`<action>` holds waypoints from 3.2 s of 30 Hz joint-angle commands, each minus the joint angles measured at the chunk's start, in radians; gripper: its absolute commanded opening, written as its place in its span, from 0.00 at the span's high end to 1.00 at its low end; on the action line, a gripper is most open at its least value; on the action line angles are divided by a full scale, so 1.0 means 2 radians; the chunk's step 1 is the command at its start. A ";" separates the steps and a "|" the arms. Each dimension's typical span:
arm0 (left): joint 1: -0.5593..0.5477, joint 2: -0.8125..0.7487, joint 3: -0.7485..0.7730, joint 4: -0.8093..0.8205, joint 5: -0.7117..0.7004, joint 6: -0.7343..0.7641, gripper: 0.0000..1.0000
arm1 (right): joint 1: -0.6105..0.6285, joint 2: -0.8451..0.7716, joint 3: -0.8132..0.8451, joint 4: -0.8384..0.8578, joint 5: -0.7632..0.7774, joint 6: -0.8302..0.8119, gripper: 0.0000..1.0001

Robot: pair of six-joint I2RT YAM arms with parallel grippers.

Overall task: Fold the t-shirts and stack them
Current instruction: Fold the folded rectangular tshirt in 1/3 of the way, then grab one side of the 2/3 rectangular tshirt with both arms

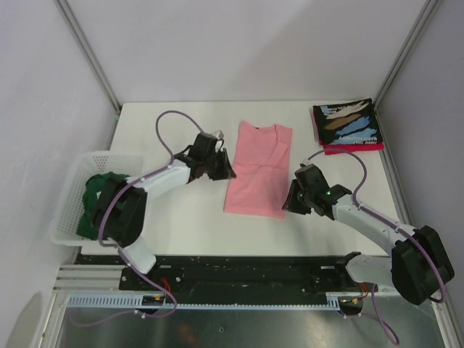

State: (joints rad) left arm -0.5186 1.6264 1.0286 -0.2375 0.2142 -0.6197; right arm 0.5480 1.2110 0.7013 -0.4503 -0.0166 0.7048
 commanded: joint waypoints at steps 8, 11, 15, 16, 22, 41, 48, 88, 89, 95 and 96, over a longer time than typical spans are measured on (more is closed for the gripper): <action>0.002 0.146 0.150 0.015 0.023 0.018 0.85 | 0.022 0.067 0.002 0.094 -0.018 0.021 0.75; 0.009 0.161 0.164 0.015 0.024 0.018 0.86 | 0.024 0.092 -0.006 0.109 -0.019 0.019 0.76; 0.020 0.179 0.175 0.015 0.028 0.020 0.88 | 0.023 0.109 -0.023 0.120 -0.022 0.020 0.77; 0.023 0.185 0.179 0.015 0.030 0.021 0.89 | 0.024 0.112 -0.026 0.121 -0.022 0.020 0.77; 0.034 0.226 0.206 0.015 0.042 0.030 0.91 | 0.022 0.123 -0.037 0.126 -0.021 0.019 0.78; 0.063 0.256 0.278 -0.008 -0.006 0.058 0.88 | 0.019 0.098 -0.063 0.095 -0.009 0.013 0.78; 0.073 0.217 0.292 -0.032 -0.010 0.087 0.76 | -0.003 0.029 -0.059 0.071 -0.026 0.017 0.74; -0.035 -0.047 -0.116 0.012 0.010 0.007 0.61 | -0.024 0.061 -0.058 0.078 -0.013 0.043 0.70; -0.036 -0.044 -0.116 0.013 0.010 0.007 0.61 | -0.024 0.062 -0.058 0.079 -0.013 0.043 0.70; -0.042 -0.030 -0.115 0.013 0.010 0.009 0.60 | -0.023 0.068 -0.058 0.081 -0.012 0.041 0.71; -0.043 -0.028 -0.115 0.013 0.008 0.009 0.60 | -0.023 0.069 -0.058 0.081 -0.012 0.041 0.72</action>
State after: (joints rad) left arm -0.5903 1.5574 0.7986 -0.2417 0.2218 -0.6025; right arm 0.4961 1.3281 0.5854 -0.3016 -0.0612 0.7860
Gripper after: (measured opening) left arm 0.396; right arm 0.294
